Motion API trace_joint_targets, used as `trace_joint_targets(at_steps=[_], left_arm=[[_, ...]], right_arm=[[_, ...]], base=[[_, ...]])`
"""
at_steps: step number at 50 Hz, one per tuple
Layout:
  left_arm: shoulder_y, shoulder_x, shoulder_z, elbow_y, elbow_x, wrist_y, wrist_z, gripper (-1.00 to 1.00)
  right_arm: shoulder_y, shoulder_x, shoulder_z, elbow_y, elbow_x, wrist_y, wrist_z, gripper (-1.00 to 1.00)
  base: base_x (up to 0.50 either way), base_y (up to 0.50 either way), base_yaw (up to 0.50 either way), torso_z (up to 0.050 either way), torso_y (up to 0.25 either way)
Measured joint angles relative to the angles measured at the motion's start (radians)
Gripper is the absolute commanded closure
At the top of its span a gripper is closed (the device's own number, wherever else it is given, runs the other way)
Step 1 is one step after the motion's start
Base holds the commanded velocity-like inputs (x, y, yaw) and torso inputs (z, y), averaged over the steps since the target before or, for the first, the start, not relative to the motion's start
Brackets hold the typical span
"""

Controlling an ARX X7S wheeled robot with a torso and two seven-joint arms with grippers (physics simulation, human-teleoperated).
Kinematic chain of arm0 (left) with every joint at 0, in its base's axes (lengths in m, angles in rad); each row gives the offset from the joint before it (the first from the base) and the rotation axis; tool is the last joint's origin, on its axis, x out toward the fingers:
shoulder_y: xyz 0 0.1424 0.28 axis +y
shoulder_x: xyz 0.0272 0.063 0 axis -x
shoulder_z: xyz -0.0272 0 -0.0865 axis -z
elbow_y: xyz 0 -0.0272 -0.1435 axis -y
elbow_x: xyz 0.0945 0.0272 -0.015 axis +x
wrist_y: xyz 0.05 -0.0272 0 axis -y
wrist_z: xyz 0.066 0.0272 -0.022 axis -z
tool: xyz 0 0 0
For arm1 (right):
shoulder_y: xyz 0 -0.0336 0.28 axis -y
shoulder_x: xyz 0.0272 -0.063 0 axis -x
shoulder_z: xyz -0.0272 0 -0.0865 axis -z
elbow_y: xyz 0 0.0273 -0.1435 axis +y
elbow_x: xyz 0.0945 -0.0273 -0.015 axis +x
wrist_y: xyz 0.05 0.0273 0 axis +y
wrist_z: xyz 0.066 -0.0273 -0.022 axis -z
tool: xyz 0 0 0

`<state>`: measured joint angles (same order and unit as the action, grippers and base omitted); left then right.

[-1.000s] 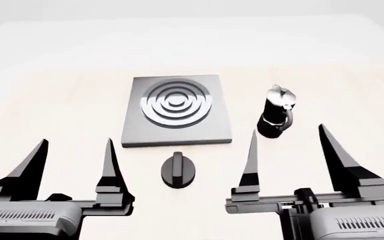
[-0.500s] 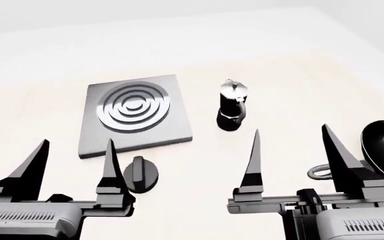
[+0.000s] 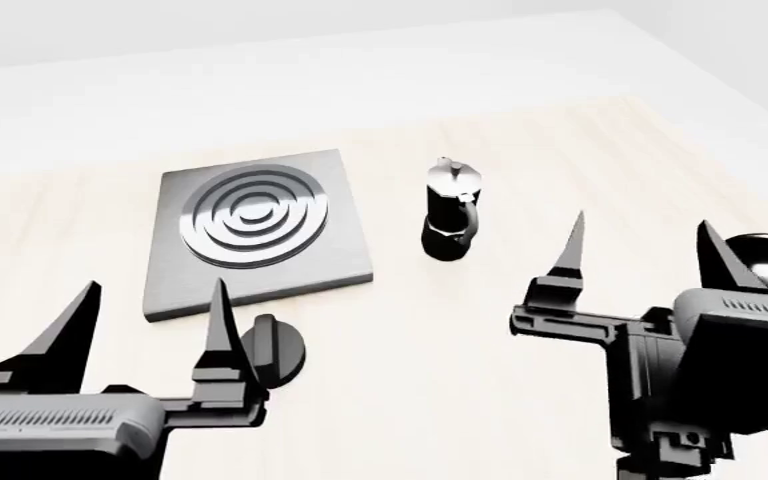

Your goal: Put the frying pan on the stove.

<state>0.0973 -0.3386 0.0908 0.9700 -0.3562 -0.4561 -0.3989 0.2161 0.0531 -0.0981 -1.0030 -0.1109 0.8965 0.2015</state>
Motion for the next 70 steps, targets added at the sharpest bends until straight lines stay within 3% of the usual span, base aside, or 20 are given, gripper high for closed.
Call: trace_joint_targets(at_steps=[9, 22, 47, 70], left_arm=[[-0.005, -0.011, -0.005, -0.004, -0.021, -0.004, -0.015, -1.00], [-0.015, -0.027, -0.035, -0.007, -0.073, -0.007, -0.037, -1.00], [-0.027, -0.051, -0.065, -0.032, -0.144, 0.008, -0.064, -1.00], [-0.031, -0.060, -0.069, -0.062, -0.197, 0.026, -0.069, -1.00]], right_arm=[[0.211, -0.002, 0.037, 0.091, 0.002, 0.181, 0.061, -1.00], [0.432, -0.020, 0.091, 0.354, 0.069, 0.205, 0.245, -1.00], [0.654, -0.022, 0.251, 0.831, 0.329, 0.036, 0.720, -1.00], [0.753, -0.023, 0.279, 1.214, 0.494, -0.168, 0.975, -1.00]], base=[[0.00, 0.00, 0.00, 0.000, 0.000], [0.00, 0.00, 0.00, 0.000, 0.000], [0.00, 0.00, 0.00, 0.000, 0.000], [0.00, 0.00, 0.00, 0.000, 0.000]])
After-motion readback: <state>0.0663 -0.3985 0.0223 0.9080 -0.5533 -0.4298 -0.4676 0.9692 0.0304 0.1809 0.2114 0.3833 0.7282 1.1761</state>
